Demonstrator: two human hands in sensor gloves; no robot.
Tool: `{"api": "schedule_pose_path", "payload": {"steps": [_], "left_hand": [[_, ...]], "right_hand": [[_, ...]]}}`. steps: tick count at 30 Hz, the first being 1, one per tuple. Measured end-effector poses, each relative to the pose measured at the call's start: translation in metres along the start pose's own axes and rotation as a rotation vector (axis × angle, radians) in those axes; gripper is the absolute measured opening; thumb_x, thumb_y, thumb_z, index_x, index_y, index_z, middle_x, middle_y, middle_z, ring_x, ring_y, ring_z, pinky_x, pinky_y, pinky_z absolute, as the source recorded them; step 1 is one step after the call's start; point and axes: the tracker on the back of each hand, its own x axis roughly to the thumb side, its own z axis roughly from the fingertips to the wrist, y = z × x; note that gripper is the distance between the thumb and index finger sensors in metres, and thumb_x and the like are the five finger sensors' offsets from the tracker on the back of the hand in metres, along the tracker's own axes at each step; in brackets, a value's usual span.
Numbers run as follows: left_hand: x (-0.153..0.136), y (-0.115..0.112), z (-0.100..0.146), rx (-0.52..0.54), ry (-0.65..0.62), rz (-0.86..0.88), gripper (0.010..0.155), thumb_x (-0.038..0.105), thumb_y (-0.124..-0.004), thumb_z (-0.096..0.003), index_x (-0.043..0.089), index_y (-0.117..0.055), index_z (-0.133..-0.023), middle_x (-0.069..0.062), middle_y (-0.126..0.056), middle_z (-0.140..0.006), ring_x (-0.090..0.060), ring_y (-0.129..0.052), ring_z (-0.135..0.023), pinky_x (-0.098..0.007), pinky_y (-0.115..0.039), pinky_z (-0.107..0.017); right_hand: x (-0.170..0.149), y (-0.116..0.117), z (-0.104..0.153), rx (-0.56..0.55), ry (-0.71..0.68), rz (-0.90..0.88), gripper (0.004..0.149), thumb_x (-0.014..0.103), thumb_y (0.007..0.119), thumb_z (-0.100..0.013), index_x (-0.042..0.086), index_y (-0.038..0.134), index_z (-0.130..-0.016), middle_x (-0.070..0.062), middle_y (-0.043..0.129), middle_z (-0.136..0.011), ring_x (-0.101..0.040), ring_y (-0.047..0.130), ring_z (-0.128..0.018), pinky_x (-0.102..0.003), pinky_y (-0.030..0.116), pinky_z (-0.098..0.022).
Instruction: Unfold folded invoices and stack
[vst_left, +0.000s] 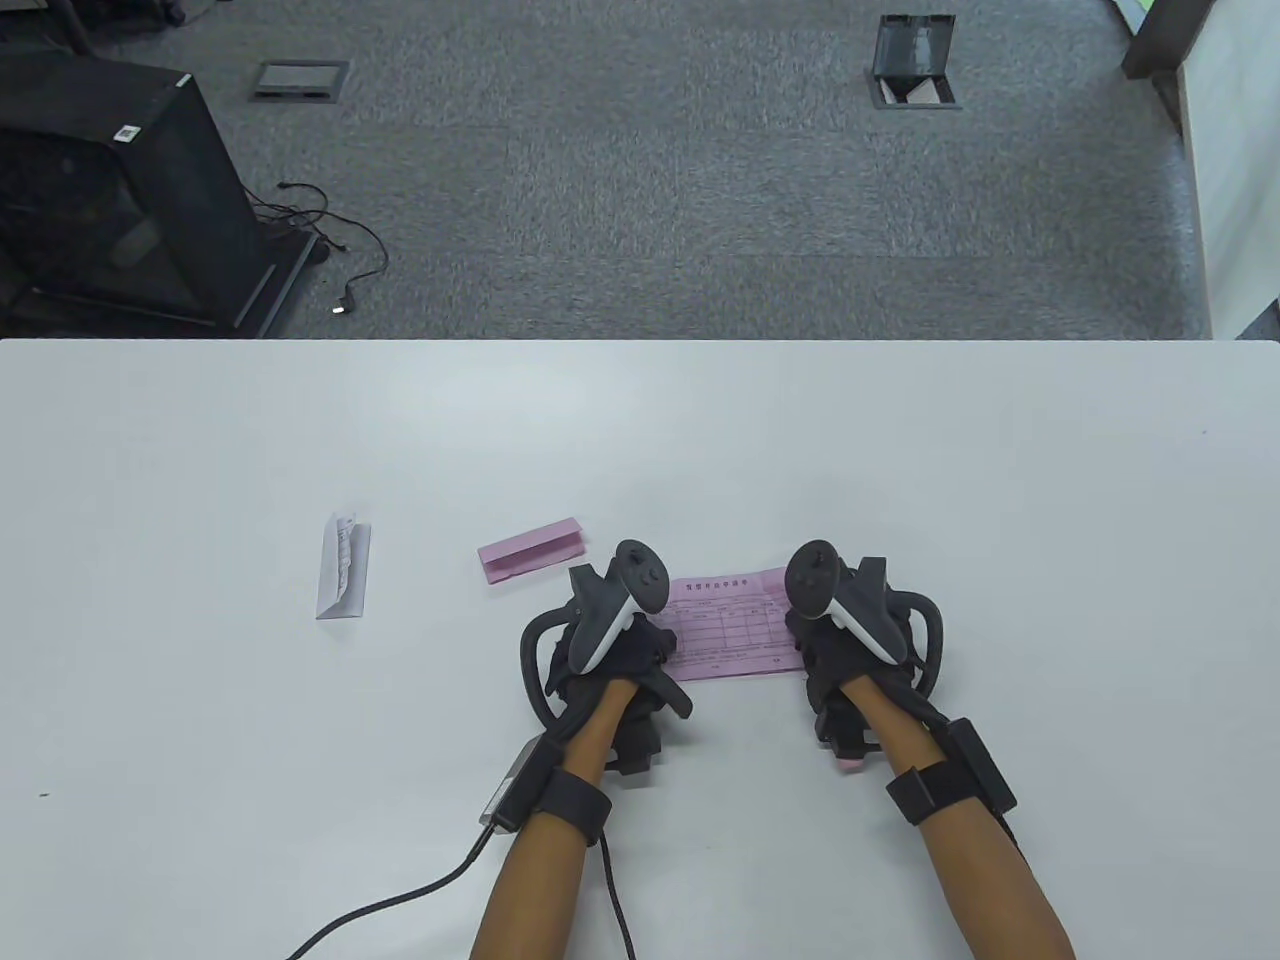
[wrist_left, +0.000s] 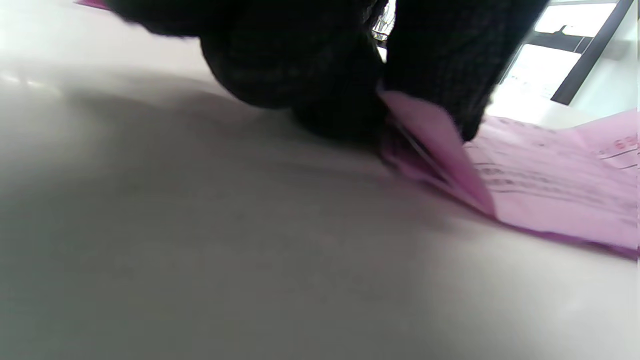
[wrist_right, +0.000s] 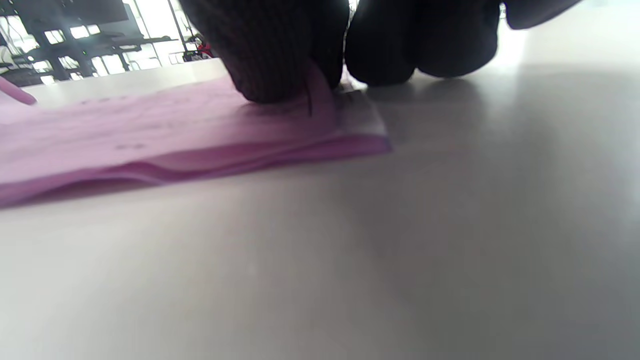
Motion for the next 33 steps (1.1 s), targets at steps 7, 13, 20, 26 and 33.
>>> {"api": "schedule_pose_path", "payload": {"steps": [7,13,20,26,33], "left_hand": [[-0.011,-0.002,-0.003,0.027,0.060,0.019,0.091,0.052,-0.093,-0.0366,0.017,-0.055,-0.111,0.006,-0.095,-0.055,-0.013,-0.093,-0.041,-0.032,-0.081,-0.032],[-0.013,-0.002,-0.003,0.046,0.066,0.003,0.091,0.054,-0.092,-0.0355,0.017,-0.056,-0.110,0.007,-0.095,-0.053,-0.011,-0.093,-0.039,-0.031,-0.082,-0.030],[-0.001,-0.002,0.003,0.115,0.075,-0.176,0.091,0.060,-0.085,-0.0358,0.018,-0.055,-0.111,0.006,-0.096,-0.056,-0.015,-0.094,-0.043,-0.033,-0.082,-0.033],[-0.001,0.001,0.012,0.179,0.045,-0.187,0.089,0.059,-0.085,-0.0378,0.018,-0.054,-0.111,-0.002,-0.097,-0.064,-0.020,-0.096,-0.049,-0.035,-0.083,-0.037],[-0.022,0.024,0.027,0.266,0.052,-0.110,0.087,0.058,-0.086,-0.0385,0.020,-0.056,-0.111,-0.009,-0.095,-0.081,-0.025,-0.096,-0.058,-0.036,-0.083,-0.040]], "right_hand": [[-0.006,-0.001,-0.001,0.020,0.089,0.026,0.042,0.042,0.077,-0.047,0.026,0.072,-0.085,-0.017,0.062,-0.100,-0.044,0.065,-0.085,-0.065,0.051,-0.066],[-0.022,0.000,-0.008,0.020,0.150,-0.044,0.063,0.050,0.077,-0.043,0.021,0.058,-0.096,-0.018,0.057,-0.102,-0.046,0.062,-0.087,-0.066,0.050,-0.066],[-0.023,0.000,-0.010,0.015,0.147,-0.075,0.062,0.050,0.077,-0.043,0.022,0.059,-0.096,-0.019,0.057,-0.102,-0.047,0.060,-0.087,-0.066,0.049,-0.066],[-0.030,0.001,-0.007,0.046,0.105,-0.159,0.067,0.049,0.076,-0.044,0.022,0.053,-0.101,-0.021,0.052,-0.103,-0.049,0.053,-0.089,-0.066,0.047,-0.066],[-0.048,-0.010,0.008,0.036,0.062,-0.415,0.077,0.048,0.074,-0.046,0.022,0.037,-0.108,-0.022,0.046,-0.107,-0.052,0.050,-0.094,-0.069,0.046,-0.065]]}}
